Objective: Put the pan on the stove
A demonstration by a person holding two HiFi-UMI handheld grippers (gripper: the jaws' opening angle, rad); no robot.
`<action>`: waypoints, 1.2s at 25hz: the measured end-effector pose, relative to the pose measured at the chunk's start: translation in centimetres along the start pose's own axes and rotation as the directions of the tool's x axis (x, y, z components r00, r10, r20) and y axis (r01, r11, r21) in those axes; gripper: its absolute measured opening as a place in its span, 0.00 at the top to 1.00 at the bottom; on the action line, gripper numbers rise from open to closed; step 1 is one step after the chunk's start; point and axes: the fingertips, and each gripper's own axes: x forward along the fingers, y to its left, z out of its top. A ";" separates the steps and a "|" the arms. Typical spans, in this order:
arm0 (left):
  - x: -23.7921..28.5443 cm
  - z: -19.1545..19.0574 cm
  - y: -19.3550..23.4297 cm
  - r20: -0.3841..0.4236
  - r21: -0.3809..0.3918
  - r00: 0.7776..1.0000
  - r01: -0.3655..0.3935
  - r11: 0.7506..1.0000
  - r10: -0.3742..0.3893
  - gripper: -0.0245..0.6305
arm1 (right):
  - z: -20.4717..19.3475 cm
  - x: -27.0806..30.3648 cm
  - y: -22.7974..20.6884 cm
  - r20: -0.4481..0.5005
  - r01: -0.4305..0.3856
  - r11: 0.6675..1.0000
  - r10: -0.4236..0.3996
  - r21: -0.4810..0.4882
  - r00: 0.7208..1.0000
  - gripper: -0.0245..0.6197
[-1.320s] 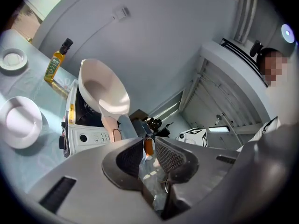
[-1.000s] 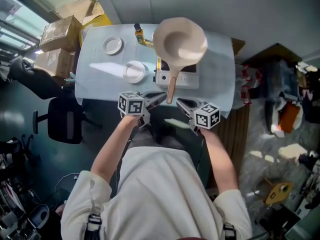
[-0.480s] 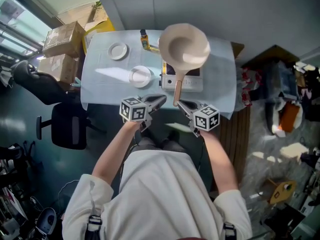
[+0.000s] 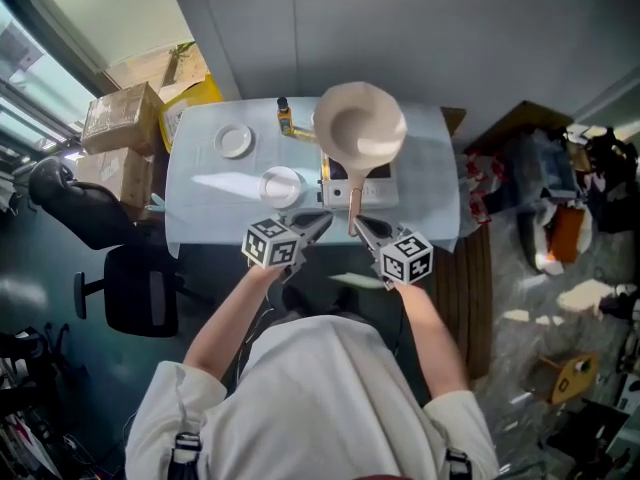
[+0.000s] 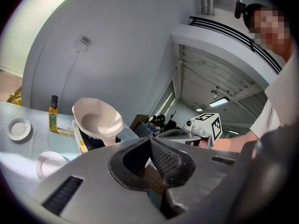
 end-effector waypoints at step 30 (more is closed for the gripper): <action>-4.8 8.1 -3.3 0.186 0.226 0.968 -0.207 0.952 0.166 0.93 | 8.7 -8.7 -0.1 0.244 0.304 0.938 -0.260 -0.168 0.934 0.90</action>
